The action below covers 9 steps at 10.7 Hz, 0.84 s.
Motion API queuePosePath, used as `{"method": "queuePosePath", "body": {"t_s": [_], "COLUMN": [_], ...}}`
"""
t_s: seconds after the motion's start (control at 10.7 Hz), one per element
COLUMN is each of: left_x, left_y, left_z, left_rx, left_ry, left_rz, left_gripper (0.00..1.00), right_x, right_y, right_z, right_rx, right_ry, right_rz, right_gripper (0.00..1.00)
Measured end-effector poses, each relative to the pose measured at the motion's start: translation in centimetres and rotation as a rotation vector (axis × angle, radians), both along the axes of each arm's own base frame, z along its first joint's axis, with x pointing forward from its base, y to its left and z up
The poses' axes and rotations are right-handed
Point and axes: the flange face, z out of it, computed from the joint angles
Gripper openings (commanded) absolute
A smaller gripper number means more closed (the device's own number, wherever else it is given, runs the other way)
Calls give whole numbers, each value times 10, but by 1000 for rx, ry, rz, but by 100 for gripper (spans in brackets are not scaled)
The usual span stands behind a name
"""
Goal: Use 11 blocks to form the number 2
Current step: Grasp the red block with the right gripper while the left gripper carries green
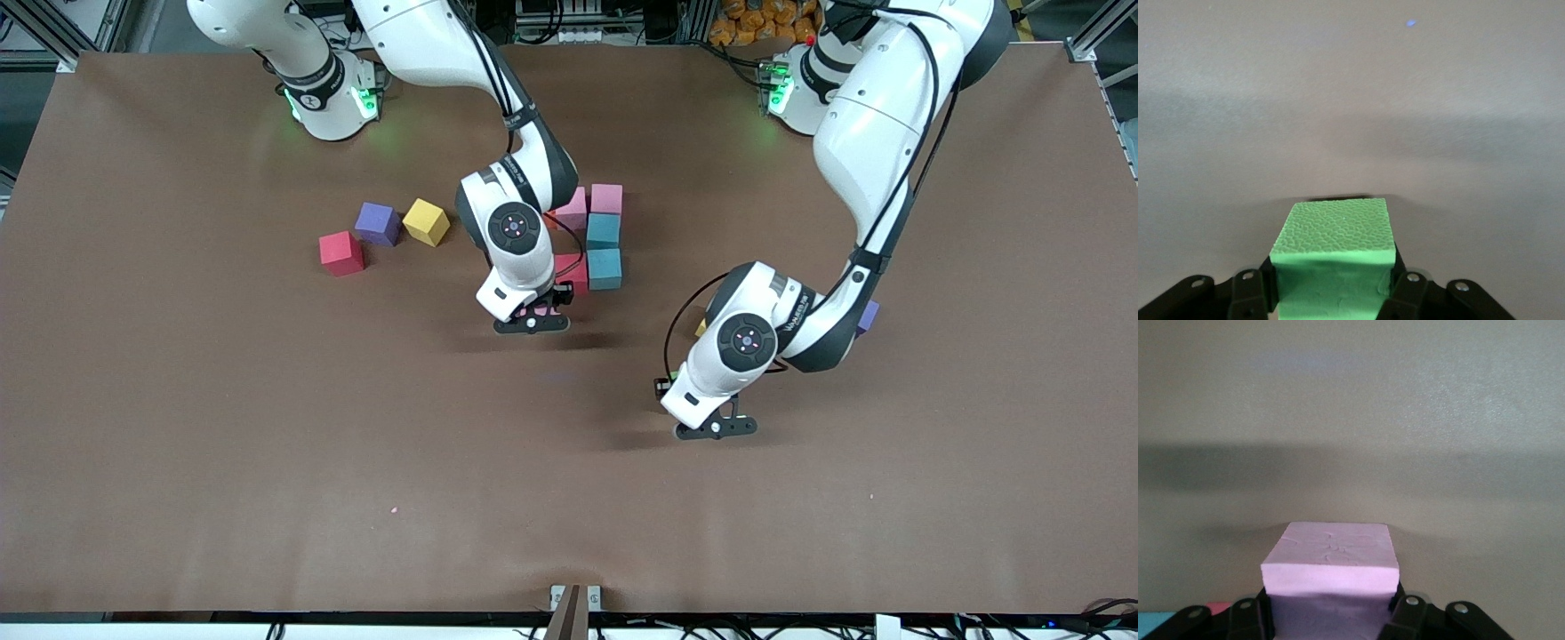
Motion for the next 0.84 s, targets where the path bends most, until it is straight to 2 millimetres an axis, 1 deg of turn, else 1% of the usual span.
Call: {"method": "queuePosePath", "body": {"t_s": [0.19,0.28,0.37,0.47,0.75,0.84], "left_x": [-3,-7,-12,-16,-21,-22], "left_y": [-23,-39,-55,-66,-78,-79], "left_z": [11,16,18,18,14,15], "left_rx": [-19,-37,-58,-73,-90,-93], "left_ry": [-25,-44,-63,-73,-78,-80], "left_rz": [48,82,113,132,177,183], "left_gripper": [54,54,54,54,54,54], "right_x": [-1,-2,-2,-3,-4,-5], "right_y": [1,1,1,1,-1,-1], "right_z": [0,0,0,0,-2,1], "right_rx": [-2,-2,-2,-2,-10,-12], "right_ry": [1,1,2,2,13,22], "right_rz": [3,3,4,4,-3,-25], "right_gripper": [27,32,62,100,100,100]}}
